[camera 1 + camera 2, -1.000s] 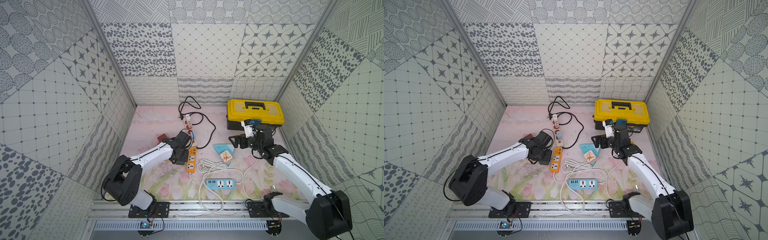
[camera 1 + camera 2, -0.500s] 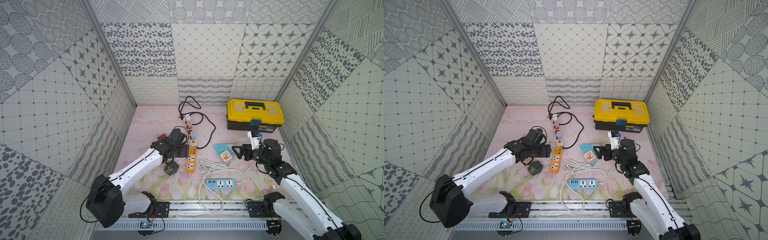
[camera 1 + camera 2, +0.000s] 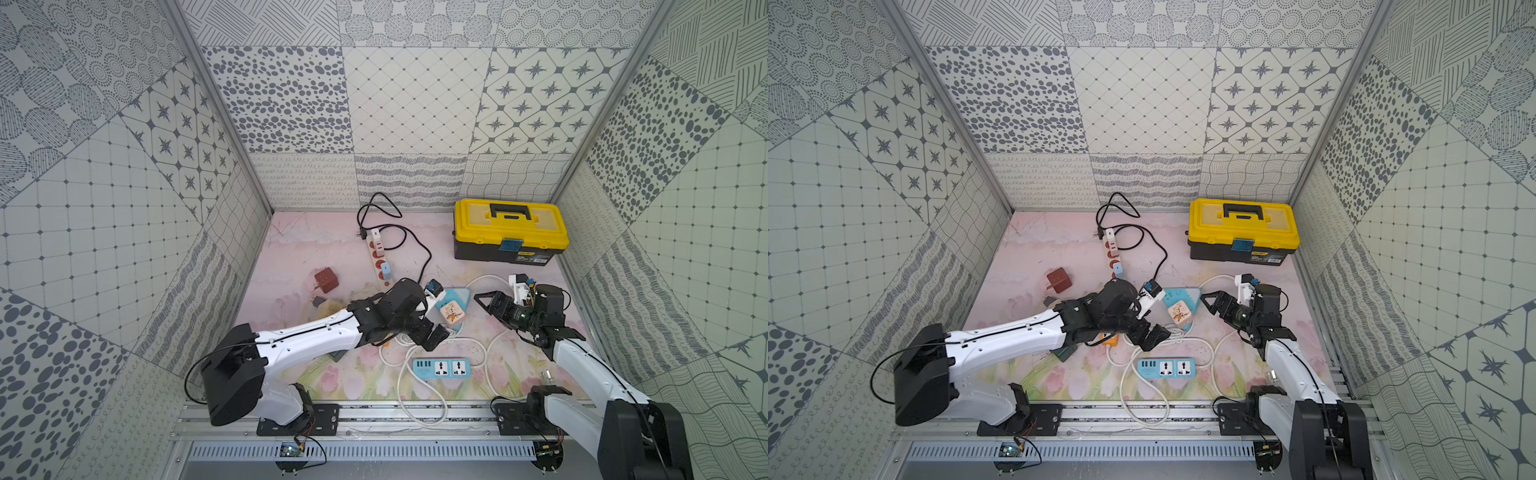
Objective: Pull the plug off the socket
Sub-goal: Remove the plug from the socket.
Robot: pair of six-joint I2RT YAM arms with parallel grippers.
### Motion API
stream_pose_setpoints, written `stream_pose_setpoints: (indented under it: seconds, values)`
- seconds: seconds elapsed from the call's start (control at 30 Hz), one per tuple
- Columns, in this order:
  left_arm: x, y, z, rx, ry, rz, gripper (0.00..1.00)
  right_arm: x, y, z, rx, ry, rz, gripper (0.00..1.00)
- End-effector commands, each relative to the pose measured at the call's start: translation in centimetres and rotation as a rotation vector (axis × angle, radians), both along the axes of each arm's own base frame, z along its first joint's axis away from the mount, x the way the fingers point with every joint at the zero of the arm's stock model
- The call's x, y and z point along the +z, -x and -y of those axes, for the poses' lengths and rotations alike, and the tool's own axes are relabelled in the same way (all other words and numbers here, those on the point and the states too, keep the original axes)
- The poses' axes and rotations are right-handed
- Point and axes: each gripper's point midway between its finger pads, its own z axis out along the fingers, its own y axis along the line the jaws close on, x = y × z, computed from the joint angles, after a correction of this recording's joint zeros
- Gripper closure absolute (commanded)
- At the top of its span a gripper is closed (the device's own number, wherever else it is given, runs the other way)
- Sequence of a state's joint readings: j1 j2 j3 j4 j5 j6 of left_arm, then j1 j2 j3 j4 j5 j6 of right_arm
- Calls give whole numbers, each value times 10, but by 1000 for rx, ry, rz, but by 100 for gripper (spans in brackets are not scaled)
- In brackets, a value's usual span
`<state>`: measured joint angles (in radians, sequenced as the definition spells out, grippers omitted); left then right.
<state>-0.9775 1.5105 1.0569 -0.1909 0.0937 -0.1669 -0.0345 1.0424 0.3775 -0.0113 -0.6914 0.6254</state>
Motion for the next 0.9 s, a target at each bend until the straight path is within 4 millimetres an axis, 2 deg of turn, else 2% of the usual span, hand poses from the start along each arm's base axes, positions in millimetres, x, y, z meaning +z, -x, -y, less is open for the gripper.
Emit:
stream_pose_setpoints:
  seconds: [0.0,0.1,0.23,0.5,0.63,0.87]
  values:
    - [-12,-20,41,-86,-178,154,1,14,-9,-1,4,-38,52,8]
    - [-35,-29,50,-103,-330,139,1,14,-10,1,0,-36,50,8]
    - [-56,-42,49,-106,-479,154,1,12,-11,6,-17,-35,41,8]
    - [-70,-55,49,-89,-539,141,7,5,-13,7,-16,-39,23,9]
    - [-74,-62,42,-45,-573,99,9,5,-14,7,-13,-36,21,9]
    - [-80,-60,29,-24,-578,20,28,-4,-15,6,1,-32,-2,10]
